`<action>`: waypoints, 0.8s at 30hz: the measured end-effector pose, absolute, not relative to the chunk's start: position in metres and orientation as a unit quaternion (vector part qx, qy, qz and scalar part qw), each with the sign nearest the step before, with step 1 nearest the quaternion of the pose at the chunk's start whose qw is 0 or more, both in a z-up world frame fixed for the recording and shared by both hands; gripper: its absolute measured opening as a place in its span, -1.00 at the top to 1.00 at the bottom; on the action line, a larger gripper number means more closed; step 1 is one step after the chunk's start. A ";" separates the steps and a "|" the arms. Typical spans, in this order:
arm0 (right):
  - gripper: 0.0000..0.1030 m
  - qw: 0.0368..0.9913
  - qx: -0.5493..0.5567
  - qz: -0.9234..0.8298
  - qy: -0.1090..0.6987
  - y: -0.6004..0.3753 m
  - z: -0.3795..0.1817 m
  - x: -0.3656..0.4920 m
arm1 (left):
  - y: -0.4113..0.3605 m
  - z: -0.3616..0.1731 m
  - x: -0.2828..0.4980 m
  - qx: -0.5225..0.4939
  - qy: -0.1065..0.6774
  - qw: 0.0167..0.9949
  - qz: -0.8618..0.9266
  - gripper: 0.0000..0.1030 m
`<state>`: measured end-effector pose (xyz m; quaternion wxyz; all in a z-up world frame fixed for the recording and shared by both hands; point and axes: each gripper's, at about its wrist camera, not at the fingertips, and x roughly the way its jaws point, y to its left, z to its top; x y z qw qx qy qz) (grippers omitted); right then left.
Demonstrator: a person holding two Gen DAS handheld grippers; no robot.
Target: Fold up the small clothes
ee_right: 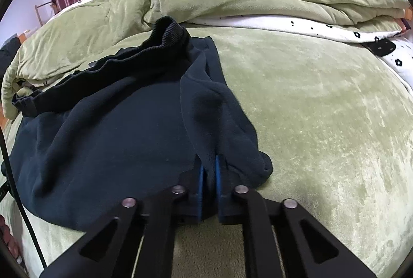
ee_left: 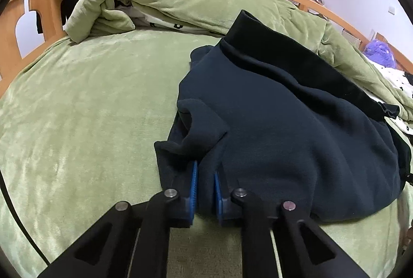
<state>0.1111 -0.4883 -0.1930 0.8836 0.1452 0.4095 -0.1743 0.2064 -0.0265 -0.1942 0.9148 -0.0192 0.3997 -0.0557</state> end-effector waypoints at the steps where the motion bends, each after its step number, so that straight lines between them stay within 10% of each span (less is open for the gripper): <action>1: 0.89 0.885 0.151 -0.175 0.405 -0.489 -0.191 0.109 | -0.027 -0.194 0.205 -0.018 0.397 0.916 -0.054 0.82; 24: 0.91 0.901 0.189 -0.129 0.368 -0.482 -0.157 0.012 | -0.003 -0.163 0.120 -0.038 0.372 0.925 -0.062 0.87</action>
